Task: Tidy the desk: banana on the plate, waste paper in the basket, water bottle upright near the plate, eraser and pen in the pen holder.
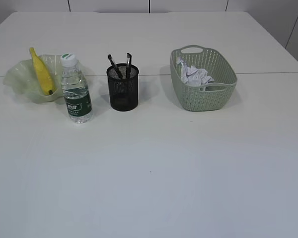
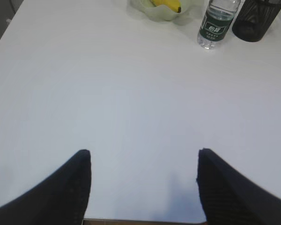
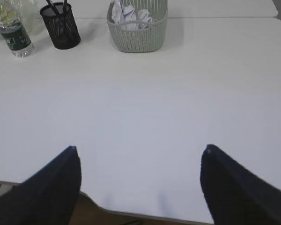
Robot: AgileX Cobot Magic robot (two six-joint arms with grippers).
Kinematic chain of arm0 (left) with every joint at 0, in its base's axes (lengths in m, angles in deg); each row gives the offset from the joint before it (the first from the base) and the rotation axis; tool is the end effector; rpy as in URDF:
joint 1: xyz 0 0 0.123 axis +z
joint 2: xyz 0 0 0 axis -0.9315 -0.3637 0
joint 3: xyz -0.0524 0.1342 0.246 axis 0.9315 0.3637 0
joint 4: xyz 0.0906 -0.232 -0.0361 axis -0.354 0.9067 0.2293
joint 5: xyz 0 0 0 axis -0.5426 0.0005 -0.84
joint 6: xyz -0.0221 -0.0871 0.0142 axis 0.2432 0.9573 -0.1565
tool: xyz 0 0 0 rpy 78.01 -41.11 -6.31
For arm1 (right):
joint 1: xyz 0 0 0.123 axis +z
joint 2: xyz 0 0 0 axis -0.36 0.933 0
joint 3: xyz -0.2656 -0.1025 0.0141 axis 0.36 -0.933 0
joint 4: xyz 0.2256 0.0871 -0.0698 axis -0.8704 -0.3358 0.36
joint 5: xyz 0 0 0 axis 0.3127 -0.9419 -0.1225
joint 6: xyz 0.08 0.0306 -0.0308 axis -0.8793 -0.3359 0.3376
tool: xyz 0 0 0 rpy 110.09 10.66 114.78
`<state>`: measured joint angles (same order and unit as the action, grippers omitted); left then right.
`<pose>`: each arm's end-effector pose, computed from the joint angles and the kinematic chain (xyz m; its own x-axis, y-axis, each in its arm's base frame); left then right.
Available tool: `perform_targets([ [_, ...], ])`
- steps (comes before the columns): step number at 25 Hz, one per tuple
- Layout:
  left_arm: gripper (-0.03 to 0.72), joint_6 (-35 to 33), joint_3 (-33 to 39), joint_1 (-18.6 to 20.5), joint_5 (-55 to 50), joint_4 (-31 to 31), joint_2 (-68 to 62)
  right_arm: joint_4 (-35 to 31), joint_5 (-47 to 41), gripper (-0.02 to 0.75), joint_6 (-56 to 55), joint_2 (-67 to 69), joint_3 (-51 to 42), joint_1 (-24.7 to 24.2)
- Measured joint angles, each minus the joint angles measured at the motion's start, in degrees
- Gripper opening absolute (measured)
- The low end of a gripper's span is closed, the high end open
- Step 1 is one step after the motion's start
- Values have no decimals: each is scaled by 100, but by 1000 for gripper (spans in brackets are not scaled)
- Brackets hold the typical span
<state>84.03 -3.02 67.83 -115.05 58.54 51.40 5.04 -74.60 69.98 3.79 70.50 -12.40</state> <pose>-0.0308 0.0021 0.2970 -0.5230 -0.1701 -0.8352 -0.0956 0.9854 -0.1408 -0.0429 -0.0027 0.3082 -0.4640 -0.0369 -0.8851 -0.1723 0.9838 0.0493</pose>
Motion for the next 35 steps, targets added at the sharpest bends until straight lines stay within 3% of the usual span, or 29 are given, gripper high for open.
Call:
perform_targets([
  [10,507,-33,450,0,860,21,0,251,0,589,479,0,-819,0],
  [22,505,-515,616,0,904,215,0,145,659,589,512,0,-1095,0],
  [35,505,-894,616,0,904,315,0,145,728,589,512,0,-1131,0],
])
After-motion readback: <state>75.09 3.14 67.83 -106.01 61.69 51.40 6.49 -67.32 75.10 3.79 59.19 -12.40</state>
